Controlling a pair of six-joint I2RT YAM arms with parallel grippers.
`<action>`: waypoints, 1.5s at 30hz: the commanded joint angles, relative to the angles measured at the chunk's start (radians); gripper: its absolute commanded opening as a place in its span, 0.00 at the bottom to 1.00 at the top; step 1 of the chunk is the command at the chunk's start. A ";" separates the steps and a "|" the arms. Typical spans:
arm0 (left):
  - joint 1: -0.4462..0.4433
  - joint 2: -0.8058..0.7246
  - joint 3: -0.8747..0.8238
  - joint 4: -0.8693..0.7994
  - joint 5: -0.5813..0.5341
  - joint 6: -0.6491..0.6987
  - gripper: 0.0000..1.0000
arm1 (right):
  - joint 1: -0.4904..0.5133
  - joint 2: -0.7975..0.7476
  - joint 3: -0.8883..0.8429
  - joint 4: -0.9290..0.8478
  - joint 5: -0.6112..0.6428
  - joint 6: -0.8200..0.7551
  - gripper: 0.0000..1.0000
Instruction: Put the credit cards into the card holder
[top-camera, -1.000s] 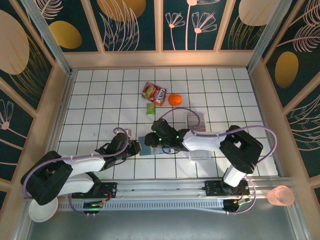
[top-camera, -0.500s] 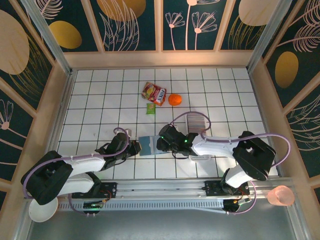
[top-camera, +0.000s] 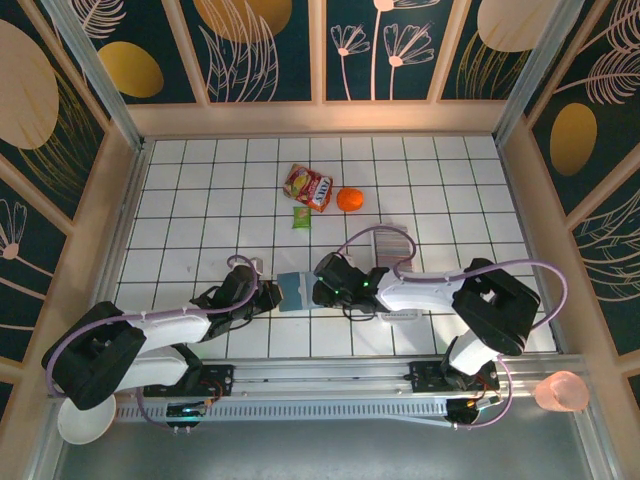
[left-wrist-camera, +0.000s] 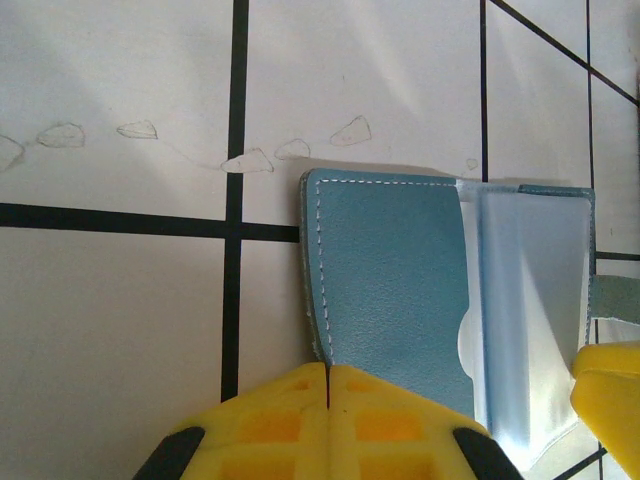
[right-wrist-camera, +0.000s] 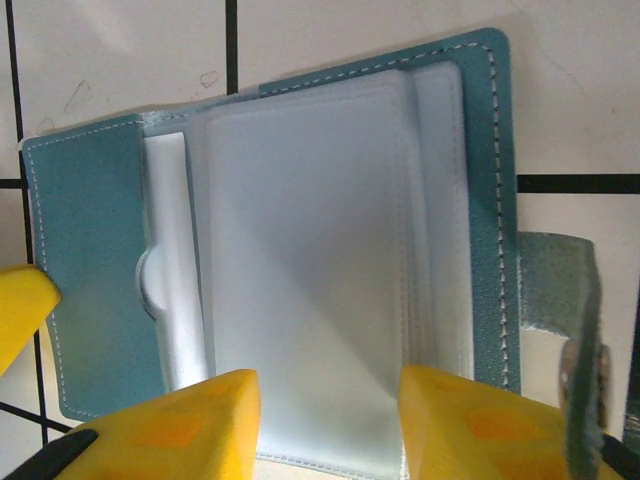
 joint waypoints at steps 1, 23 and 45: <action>-0.003 0.006 -0.007 0.000 0.022 -0.007 0.05 | 0.015 0.042 0.034 -0.006 -0.005 0.001 0.42; -0.004 0.001 -0.049 0.036 0.029 -0.033 0.05 | 0.026 0.136 0.083 0.175 -0.120 0.033 0.50; -0.003 -0.014 -0.071 0.052 0.018 -0.053 0.05 | 0.036 0.120 0.067 0.325 -0.178 0.094 0.50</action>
